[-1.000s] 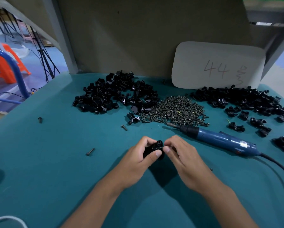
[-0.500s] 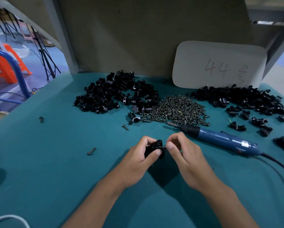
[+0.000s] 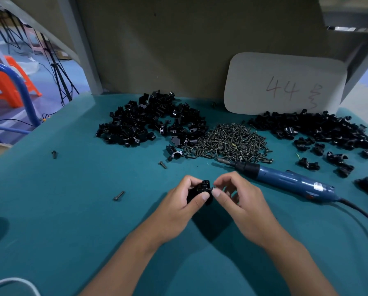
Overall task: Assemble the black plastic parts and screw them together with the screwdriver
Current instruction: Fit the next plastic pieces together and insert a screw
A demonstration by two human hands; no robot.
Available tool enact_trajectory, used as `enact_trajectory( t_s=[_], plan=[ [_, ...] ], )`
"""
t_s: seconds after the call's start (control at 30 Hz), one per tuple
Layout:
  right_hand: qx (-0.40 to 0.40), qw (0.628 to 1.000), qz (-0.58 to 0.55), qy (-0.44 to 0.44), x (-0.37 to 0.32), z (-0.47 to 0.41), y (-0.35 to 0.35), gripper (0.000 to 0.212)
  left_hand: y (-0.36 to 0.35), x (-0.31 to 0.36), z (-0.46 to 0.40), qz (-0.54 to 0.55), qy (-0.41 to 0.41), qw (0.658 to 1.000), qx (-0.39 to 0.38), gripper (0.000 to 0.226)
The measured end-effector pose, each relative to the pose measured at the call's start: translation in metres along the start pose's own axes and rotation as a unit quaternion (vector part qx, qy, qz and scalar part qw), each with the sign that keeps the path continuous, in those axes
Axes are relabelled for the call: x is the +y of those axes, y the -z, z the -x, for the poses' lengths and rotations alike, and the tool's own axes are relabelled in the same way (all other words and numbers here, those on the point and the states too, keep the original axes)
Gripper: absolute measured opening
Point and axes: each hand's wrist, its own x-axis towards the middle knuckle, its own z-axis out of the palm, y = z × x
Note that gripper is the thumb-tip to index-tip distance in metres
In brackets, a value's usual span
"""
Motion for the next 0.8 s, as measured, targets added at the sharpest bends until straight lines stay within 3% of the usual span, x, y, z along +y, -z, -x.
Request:
enact_trajectory(
  t_s=[0.07,0.2,0.3,0.47,0.8],
  plan=[
    [-0.006,1.0,0.012,0.01,0.0015,-0.0012,0.0012,0.006,-0.001,-0.0002,0.0004,-0.004,0.001,1.0,-0.002,0.032],
    [-0.019,0.999,0.039,0.01,-0.0004,-0.0017,-0.0062,0.036,-0.0035,0.0019,0.002,-0.019,-0.001,1.0,-0.007,0.032],
    [-0.017,0.997,0.077,0.003,-0.0005,-0.0011,-0.0074,0.047,-0.0036,0.003,0.0016,-0.022,-0.002,1.0,-0.012,0.029],
    [-0.049,0.997,0.066,0.008,0.0046,0.0023,-0.0014,0.032,-0.0032,0.0064,0.0029,-0.021,-0.005,1.0,-0.015,0.042],
    [-0.051,0.996,0.075,0.009,0.0045,0.0002,-0.0062,0.047,-0.0042,0.0031,0.0008,-0.023,-0.001,1.0,-0.017,0.036]
  ],
)
